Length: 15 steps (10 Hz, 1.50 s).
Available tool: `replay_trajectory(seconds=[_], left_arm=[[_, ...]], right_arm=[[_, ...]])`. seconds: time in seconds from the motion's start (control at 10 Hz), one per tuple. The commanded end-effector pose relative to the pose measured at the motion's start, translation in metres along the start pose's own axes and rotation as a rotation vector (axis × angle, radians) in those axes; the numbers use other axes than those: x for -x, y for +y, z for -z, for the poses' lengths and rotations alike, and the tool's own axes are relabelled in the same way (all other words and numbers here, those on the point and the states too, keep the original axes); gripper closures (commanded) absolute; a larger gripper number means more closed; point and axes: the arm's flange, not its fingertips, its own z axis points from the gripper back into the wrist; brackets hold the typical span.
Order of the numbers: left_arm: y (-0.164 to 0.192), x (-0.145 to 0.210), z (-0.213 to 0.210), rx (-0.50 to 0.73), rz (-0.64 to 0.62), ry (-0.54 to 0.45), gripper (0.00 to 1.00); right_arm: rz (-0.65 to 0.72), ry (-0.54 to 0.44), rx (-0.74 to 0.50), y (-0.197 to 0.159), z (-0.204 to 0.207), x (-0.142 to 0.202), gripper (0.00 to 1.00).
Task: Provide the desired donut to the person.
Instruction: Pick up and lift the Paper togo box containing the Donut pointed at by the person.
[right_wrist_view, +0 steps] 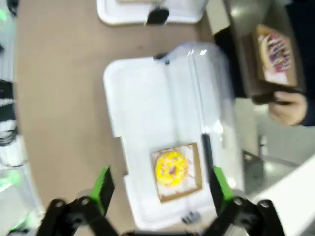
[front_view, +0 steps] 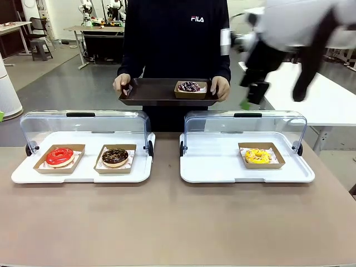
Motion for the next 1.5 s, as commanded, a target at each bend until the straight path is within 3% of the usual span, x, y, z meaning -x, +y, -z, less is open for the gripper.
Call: replay_trajectory(seconds=[0.0,0.1,0.4,0.7,0.9,1.4], left_arm=[[0.002,0.002,0.0,0.013,0.016,-0.012,0.0],[0.002,0.002,0.0,0.013,0.016,-0.012,0.0],[0.002,0.002,0.0,0.013,0.016,-0.012,0.0],[0.002,0.002,0.0,0.013,0.016,-0.012,0.0],[0.002,0.002,0.0,0.013,0.016,-0.012,0.0],[0.002,0.002,0.0,0.013,0.016,-0.012,0.0]], right_arm=[[-0.016,-0.205,-0.022,0.025,-0.007,0.078,0.0],[-0.052,-0.278,-0.034,0.031,-0.007,0.111,0.0],[0.085,-0.412,0.023,0.034,-0.001,0.173,0.0],[0.22,-0.503,-0.12,0.029,0.01,0.206,0.0],[0.328,-0.459,-0.091,0.031,0.01,0.212,0.0],[0.45,-0.439,-0.06,0.035,0.006,0.216,0.0]])
